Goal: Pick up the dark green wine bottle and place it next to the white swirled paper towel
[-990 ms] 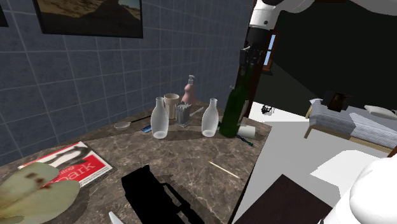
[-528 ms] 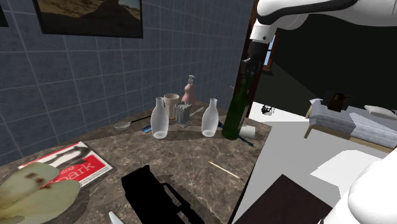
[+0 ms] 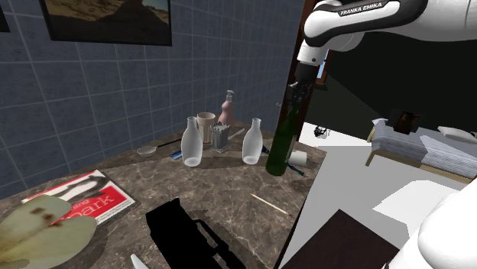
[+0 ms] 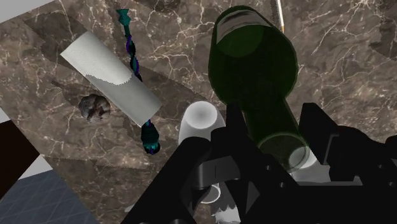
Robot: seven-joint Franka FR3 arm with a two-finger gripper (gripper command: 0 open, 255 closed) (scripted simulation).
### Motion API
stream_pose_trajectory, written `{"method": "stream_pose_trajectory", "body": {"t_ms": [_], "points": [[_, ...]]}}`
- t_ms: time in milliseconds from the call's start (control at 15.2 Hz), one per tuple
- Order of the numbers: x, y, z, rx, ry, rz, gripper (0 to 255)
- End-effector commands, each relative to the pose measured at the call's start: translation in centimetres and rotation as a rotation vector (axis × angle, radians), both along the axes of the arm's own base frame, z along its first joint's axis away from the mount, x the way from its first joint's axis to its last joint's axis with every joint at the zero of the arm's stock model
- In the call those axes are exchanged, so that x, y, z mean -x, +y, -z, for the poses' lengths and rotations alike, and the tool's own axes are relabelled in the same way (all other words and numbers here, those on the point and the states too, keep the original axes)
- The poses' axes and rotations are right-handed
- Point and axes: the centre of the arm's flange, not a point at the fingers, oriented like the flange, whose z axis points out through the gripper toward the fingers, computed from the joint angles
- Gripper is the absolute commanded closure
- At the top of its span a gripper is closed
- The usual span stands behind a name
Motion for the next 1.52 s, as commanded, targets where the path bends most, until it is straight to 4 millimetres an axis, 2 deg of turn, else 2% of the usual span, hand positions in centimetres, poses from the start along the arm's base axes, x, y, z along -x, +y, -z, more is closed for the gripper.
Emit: {"method": "stream_pose_trajectory", "body": {"t_ms": [0, 990, 1452], "points": [[0.1, -0.1, 1.0, 0.0, -0.001, 0.0, 255], [0.1, -0.1, 9.1, 0.0, -0.001, 0.0, 255], [0.1, -0.1, 9.1, 0.0, -0.001, 0.0, 255]]}}
